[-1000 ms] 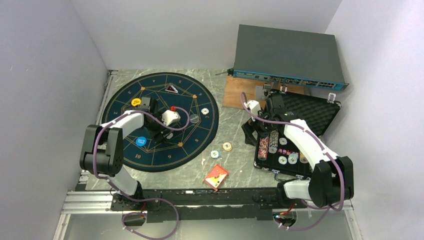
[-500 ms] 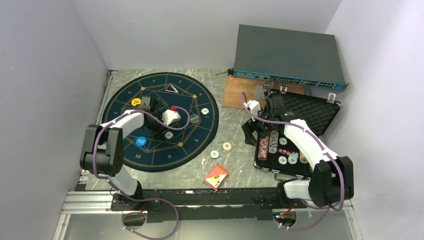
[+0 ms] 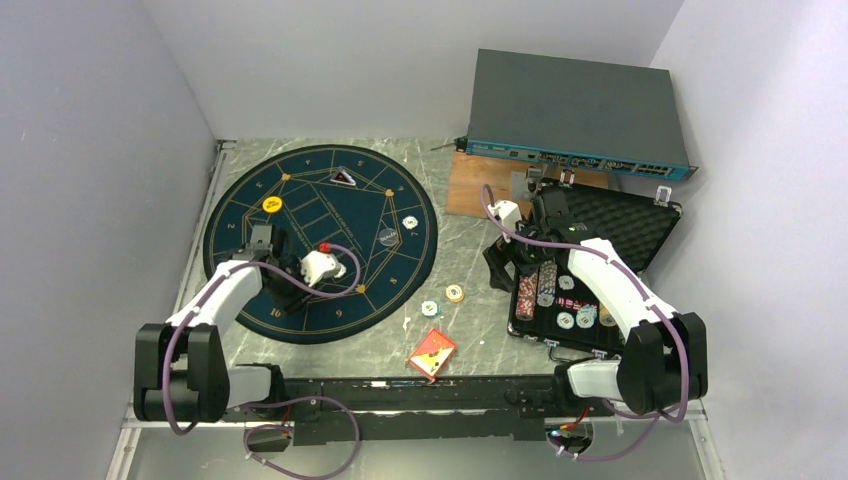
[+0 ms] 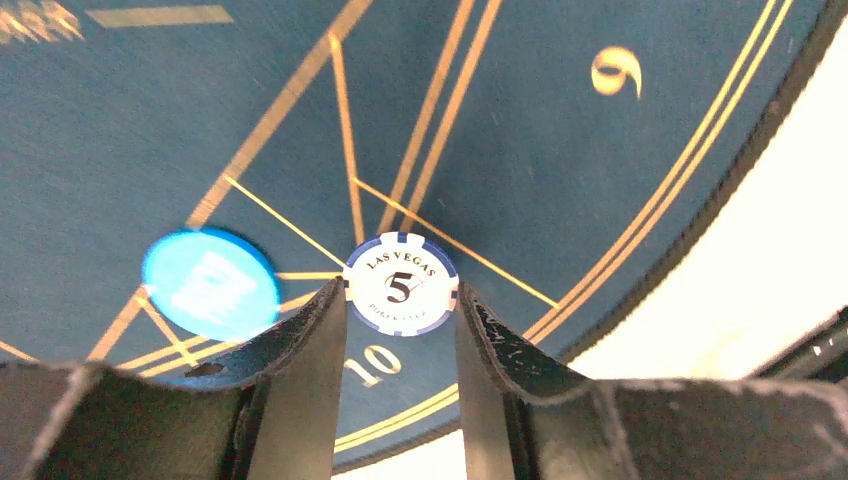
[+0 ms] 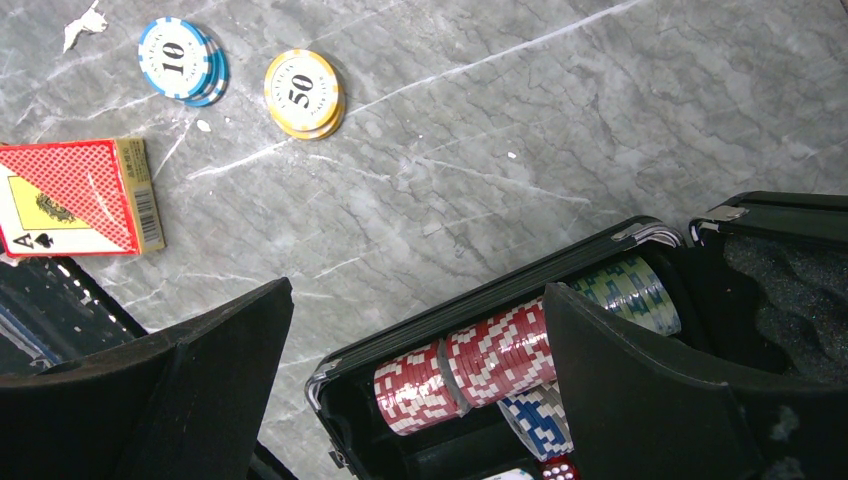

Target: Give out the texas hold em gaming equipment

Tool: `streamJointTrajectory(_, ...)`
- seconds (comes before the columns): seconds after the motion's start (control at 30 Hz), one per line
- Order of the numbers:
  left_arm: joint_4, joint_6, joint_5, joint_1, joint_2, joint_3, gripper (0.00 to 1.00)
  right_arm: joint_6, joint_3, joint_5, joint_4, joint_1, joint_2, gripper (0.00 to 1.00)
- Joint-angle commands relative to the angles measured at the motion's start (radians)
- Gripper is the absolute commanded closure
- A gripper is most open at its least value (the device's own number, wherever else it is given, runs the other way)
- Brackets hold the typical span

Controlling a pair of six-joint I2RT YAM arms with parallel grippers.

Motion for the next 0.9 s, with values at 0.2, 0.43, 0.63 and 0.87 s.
streamJointTrajectory(0.2, -0.002, 0.085, -0.018, 0.087, -0.035, -0.125, 0.47, -0.014, 0.005, -0.014, 0.003, 0.005, -0.003, 0.00)
streamJointTrajectory(0.43, -0.095, 0.063, 0.036, 0.057, -0.068, 0.006, 0.23, -0.011, 0.007, -0.012, 0.004, 0.005, 0.001, 0.00)
streamJointTrajectory(0.63, 0.032, -0.055, 0.055, -0.028, 0.013, 0.145, 0.24, -0.012, 0.008, -0.007, 0.004, 0.005, 0.012, 0.00)
streamJointTrajectory(0.87, 0.101, -0.168, 0.056, -0.135, 0.207, 0.265, 0.22, -0.009, 0.005, -0.004, 0.005, 0.005, 0.017, 0.00)
